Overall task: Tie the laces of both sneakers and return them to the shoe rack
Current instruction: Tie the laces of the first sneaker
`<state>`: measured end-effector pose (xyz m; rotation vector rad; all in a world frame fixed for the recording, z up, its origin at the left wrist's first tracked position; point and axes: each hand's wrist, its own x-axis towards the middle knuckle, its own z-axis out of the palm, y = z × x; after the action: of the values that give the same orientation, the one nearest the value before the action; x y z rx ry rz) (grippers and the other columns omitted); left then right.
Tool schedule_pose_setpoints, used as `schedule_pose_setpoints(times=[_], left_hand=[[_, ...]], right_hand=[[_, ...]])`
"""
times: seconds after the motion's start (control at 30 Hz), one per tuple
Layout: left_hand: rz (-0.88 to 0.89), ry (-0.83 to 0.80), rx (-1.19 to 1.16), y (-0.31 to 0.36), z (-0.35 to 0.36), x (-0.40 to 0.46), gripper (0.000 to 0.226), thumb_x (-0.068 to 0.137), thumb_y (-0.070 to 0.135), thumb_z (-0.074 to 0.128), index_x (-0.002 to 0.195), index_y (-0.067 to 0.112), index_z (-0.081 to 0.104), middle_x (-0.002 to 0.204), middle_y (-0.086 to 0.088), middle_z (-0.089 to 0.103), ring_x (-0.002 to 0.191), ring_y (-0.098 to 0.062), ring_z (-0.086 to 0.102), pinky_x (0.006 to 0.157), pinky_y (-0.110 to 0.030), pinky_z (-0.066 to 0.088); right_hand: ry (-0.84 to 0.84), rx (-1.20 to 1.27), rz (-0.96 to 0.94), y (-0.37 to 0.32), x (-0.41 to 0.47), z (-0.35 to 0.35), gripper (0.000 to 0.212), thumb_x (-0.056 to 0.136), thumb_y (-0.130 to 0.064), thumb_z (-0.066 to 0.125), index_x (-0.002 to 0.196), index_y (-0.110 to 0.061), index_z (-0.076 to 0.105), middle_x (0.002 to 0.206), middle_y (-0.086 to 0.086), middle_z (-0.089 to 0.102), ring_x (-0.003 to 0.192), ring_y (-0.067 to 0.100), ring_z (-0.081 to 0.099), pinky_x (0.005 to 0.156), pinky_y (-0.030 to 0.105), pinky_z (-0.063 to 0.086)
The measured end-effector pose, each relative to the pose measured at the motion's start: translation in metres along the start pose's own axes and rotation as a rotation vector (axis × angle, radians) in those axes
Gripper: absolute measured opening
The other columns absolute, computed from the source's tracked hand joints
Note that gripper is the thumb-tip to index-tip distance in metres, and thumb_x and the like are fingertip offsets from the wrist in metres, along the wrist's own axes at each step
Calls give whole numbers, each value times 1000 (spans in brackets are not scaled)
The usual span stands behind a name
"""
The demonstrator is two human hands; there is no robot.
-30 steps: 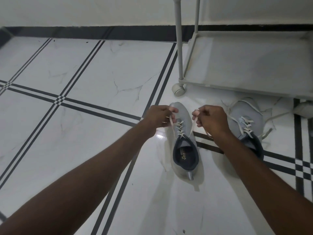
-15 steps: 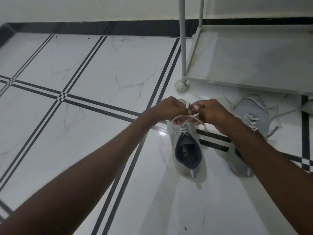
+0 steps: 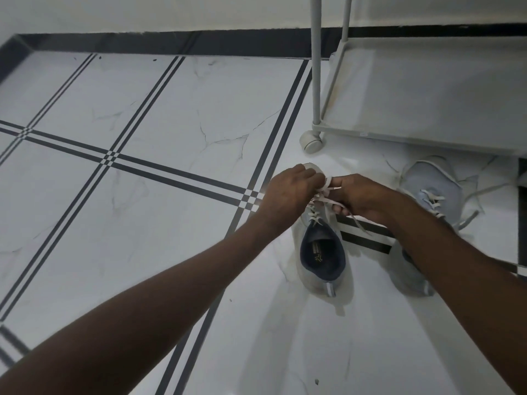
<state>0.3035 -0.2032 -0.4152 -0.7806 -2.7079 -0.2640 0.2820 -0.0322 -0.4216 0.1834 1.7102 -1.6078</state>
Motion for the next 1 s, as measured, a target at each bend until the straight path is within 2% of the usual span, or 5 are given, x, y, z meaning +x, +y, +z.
schedule_pose_setpoints(times=[0.27, 0.47, 0.67, 0.77, 1.0], left_hand=[[-857, -93, -728, -8, -5, -13, 22, 71, 24, 85, 63, 17, 66, 71, -4, 74, 57, -7, 57, 56, -21, 44], [-1302, -441, -868, -44, -11, -40, 36, 72, 17, 87, 93, -9, 72, 79, -15, 71, 68, -21, 64, 73, -31, 58], [-896, -428, -254, -27, -9, -43, 68, 75, 29, 83, 130, 2, 54, 125, -14, 61, 115, -31, 58, 93, -38, 48], [-636, -337, -311, -4, -6, -28, 43, 76, 21, 82, 116, 11, 67, 113, -10, 69, 104, -27, 64, 84, -35, 51], [-759, -539, -478, 11, 11, -23, 21, 73, 24, 86, 88, 12, 75, 88, -5, 71, 85, -22, 68, 68, -26, 45]], right_hand=[[370, -464, -176, 0, 0, -14, 7, 78, -19, 80, 77, -13, 77, 72, 9, 74, 64, 23, 72, 67, 37, 62], [769, -1016, 25, -11, -17, -37, 18, 76, -29, 80, 89, -16, 77, 93, 9, 74, 85, 30, 67, 68, 28, 43], [627, -1043, -85, -6, -21, -14, 26, 78, -14, 76, 103, -19, 77, 105, 7, 73, 97, 29, 68, 76, 28, 48], [409, -872, -240, 5, -21, 7, 28, 77, -6, 75, 98, -23, 79, 99, 0, 76, 93, 19, 69, 81, 26, 51], [339, -782, -230, 32, -11, 15, 11, 74, -15, 81, 81, -23, 77, 66, -1, 71, 64, 11, 67, 60, 22, 50]])
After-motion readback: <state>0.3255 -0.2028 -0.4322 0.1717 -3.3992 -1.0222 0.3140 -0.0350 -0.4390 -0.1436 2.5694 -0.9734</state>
